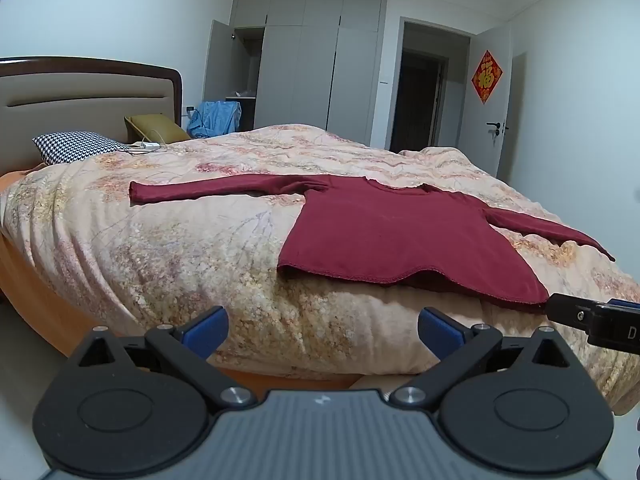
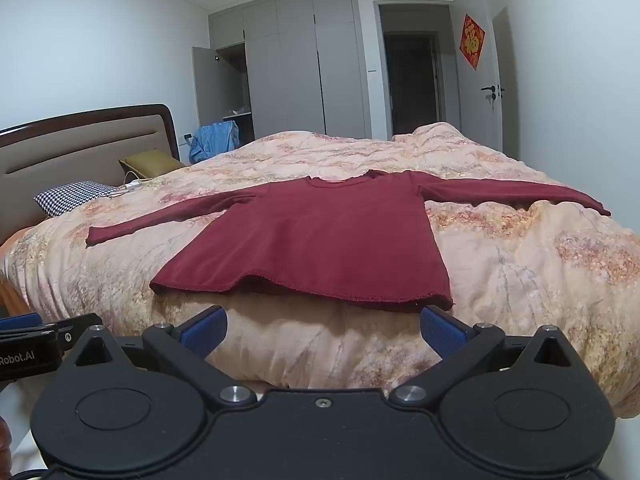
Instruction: Fold small clothes
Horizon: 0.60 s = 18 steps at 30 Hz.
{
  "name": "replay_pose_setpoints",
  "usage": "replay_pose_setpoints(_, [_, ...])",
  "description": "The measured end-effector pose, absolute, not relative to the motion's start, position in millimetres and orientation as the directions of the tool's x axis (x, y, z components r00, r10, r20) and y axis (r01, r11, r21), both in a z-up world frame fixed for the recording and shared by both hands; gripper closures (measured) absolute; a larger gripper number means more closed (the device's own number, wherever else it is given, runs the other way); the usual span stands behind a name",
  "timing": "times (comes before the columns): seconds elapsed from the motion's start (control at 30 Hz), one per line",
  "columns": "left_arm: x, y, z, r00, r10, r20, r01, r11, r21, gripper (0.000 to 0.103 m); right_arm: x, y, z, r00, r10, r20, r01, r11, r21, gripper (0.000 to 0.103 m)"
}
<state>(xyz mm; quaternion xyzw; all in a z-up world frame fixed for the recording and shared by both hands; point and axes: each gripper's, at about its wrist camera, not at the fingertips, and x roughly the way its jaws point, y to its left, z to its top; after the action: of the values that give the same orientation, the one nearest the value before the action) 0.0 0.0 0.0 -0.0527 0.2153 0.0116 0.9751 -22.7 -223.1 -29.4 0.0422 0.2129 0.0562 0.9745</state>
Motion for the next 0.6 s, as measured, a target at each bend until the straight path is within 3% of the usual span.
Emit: replay_pose_setpoints(0.6, [0.0, 0.1, 0.1, 0.907, 0.001, -0.421, -0.046, 0.994, -0.097, 0.0, -21.8, -223.9, -30.0, 0.903, 0.128, -0.41, -0.091, 0.99, 0.109, 0.0])
